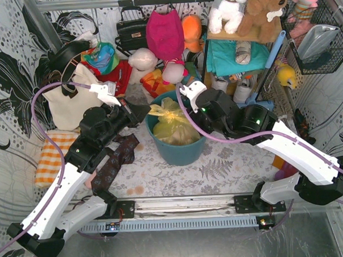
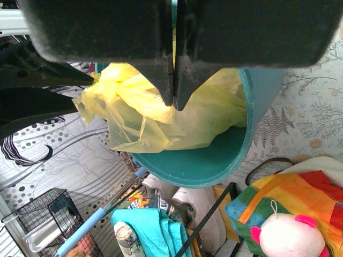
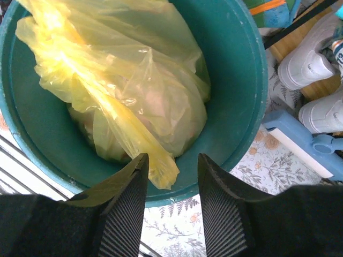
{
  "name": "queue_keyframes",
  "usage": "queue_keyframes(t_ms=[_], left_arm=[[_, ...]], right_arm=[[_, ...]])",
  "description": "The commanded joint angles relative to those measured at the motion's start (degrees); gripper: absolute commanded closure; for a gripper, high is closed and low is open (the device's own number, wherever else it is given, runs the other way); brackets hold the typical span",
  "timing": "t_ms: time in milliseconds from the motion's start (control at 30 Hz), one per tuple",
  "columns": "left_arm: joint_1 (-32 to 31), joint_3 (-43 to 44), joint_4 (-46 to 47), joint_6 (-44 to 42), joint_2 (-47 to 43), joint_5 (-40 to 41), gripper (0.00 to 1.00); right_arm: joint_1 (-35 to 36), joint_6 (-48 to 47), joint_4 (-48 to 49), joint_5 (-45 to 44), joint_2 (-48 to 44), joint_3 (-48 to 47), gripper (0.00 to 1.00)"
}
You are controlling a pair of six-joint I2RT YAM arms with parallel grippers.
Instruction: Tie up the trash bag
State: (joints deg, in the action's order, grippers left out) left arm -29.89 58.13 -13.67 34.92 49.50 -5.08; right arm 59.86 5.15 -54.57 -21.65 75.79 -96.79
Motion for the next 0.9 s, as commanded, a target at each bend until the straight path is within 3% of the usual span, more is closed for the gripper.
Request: queue_keyframes(t_ms=[0,433,867], left_arm=[[0.19,1.32,3.04,0.24,-0.3,-0.28,1.0],[0.2,1.36,2.68,0.22,-0.8,0.18,1.0],[0.21,1.53,2.18,-0.06,-1.12,0.32,1.0]], right_arm=[[-0.18,-4.23,1.93,2.78,-0.91,1.78,0.57],[-0.18,-16.55,8.95,-0.44,-1.3,9.22,0.6],[-0.24,-15.87,22.13,7.41,-5.86,18.65,0.55]])
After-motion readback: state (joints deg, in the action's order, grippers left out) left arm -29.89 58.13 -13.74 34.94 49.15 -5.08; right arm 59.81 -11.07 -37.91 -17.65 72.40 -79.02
